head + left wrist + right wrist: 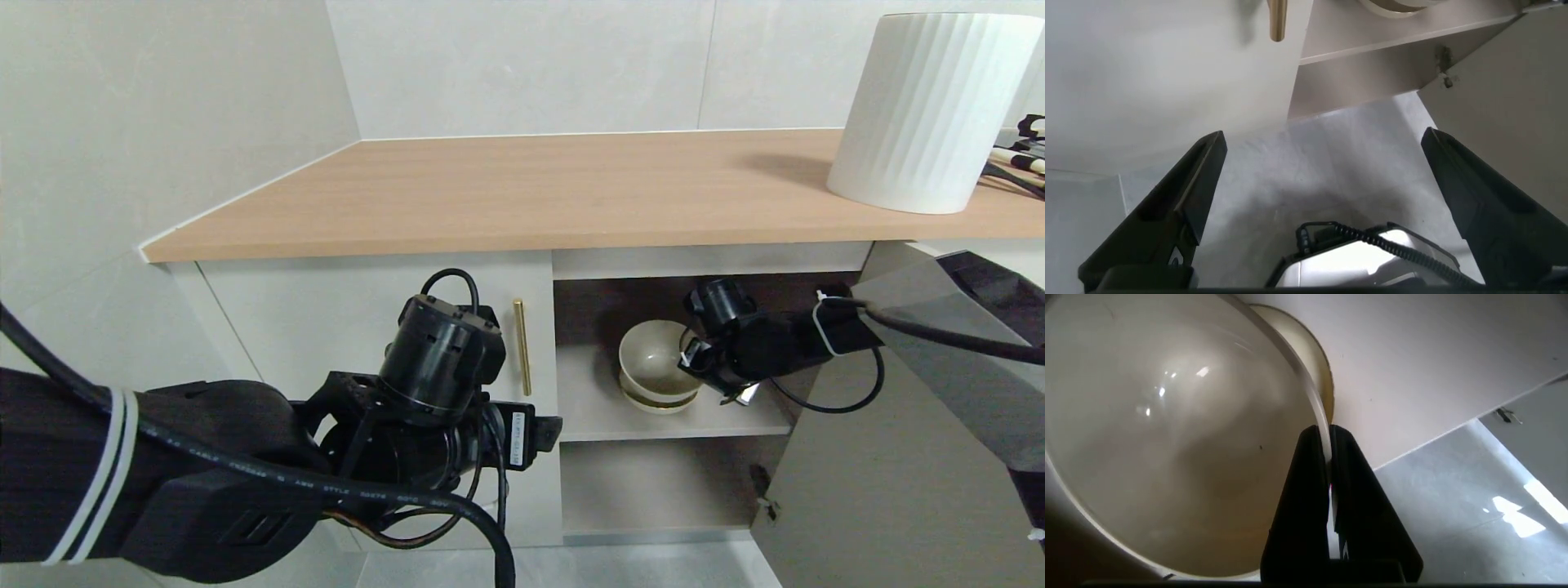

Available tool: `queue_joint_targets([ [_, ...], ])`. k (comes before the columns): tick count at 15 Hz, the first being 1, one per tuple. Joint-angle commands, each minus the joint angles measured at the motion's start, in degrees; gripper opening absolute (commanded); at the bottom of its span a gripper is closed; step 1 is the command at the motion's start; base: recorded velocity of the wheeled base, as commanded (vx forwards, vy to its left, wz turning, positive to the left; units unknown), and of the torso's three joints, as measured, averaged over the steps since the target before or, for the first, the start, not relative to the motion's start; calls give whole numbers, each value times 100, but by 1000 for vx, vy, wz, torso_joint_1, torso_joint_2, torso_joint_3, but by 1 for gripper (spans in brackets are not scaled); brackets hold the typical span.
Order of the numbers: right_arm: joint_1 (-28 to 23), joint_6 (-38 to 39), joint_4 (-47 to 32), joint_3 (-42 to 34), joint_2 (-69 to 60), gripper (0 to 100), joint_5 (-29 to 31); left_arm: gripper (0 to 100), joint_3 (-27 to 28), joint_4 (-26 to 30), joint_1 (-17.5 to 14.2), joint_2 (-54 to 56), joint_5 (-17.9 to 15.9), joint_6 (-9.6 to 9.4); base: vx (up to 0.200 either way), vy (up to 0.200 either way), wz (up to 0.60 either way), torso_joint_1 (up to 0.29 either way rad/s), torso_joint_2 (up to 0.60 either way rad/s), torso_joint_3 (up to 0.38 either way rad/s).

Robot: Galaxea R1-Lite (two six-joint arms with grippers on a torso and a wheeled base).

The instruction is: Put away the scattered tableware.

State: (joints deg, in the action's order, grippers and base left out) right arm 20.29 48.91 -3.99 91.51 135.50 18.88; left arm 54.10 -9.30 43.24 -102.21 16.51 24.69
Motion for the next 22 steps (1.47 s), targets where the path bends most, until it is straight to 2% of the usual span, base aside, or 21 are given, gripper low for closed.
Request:
queue_joint_targets([
  [1,2,-39,-6,77,108,0,-7,100,-5,-1,0,-10,11,1,0,0,0,0,0,0],
  [9,-25,-83,-14,262,293,0,1,100,4,-1,0,-36,54,10,0,0,0,0,0,0],
  [10,-33,-83,-14,262,293,100,1,100,4,-1,0,-36,54,10,0,0,0,0,0,0],
  [14,-25,-145,-32,262,267,100,-7,100,4,-1,0,-36,54,19,0,0,0,0,0,0],
  [17,90,-145,-164,-11,-138,100,-87,100,4,-1,-9,-27,63,19,0,0,0,0,0,0],
  [20,195,-233,-173,-415,-577,100,-122,100,4,-1,-53,8,90,19,0,0,0,0,0,0],
  [22,274,-364,-164,-1206,-1403,100,-192,100,-22,16,-220,394,98,27,0,0,0,0,0,0],
])
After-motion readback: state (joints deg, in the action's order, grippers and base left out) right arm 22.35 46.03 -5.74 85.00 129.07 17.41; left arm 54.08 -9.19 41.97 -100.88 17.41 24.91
